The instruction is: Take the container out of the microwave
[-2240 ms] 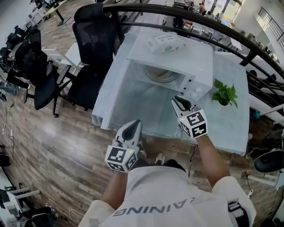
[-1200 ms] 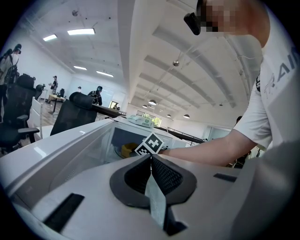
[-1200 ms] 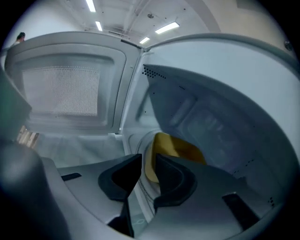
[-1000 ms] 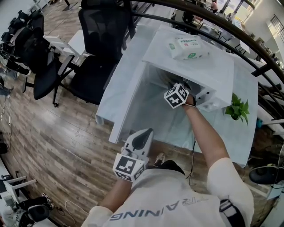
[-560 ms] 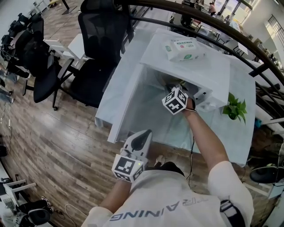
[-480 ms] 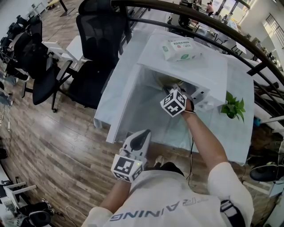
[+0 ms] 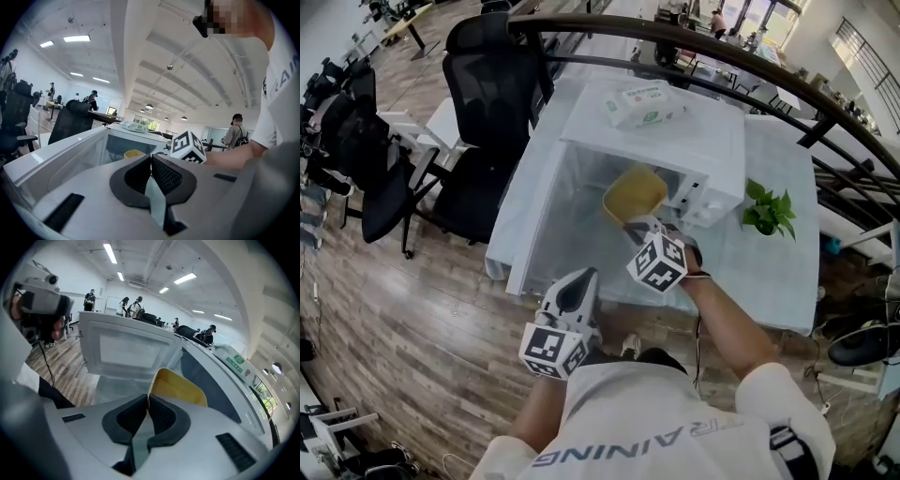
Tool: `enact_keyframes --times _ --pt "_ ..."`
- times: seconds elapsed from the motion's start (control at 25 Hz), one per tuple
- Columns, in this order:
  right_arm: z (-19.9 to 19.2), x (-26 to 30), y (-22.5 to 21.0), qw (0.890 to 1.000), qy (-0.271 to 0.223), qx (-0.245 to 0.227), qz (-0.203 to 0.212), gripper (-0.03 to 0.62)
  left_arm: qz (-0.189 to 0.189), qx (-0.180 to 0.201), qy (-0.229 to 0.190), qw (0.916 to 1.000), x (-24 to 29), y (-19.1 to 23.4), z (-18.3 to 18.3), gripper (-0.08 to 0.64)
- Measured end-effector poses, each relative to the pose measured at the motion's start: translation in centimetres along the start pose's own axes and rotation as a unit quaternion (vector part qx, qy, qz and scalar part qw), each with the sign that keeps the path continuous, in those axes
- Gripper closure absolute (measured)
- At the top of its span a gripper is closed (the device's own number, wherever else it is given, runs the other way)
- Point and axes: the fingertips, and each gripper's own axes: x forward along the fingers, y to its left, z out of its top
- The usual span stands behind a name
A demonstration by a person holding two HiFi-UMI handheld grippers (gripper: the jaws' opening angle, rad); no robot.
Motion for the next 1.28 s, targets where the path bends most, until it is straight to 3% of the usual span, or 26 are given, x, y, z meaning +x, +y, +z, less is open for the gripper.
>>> enact_keyframes --times 0.36,0.84,1.28 --pt "-3.2 -9.7 4.7 0.999 0.005 -0.024 -0.026 0.555 -0.018 0.009 -0.018 0.9996 0.3 -4.1 -0.3 0.523" --pt "-7.6 -19.7 4.7 0.995 0.015 0.052 -0.081 0.555 -0.06 0.035 -0.018 0.9974 0.5 -10.0 -0.1 0.523" --pt "-8.9 -22.1 2.9 0.991 0.013 0.076 -0.111 0.555 -0.065 0.043 -0.014 0.9969 0.6 -11.7 -0.4 0.523"
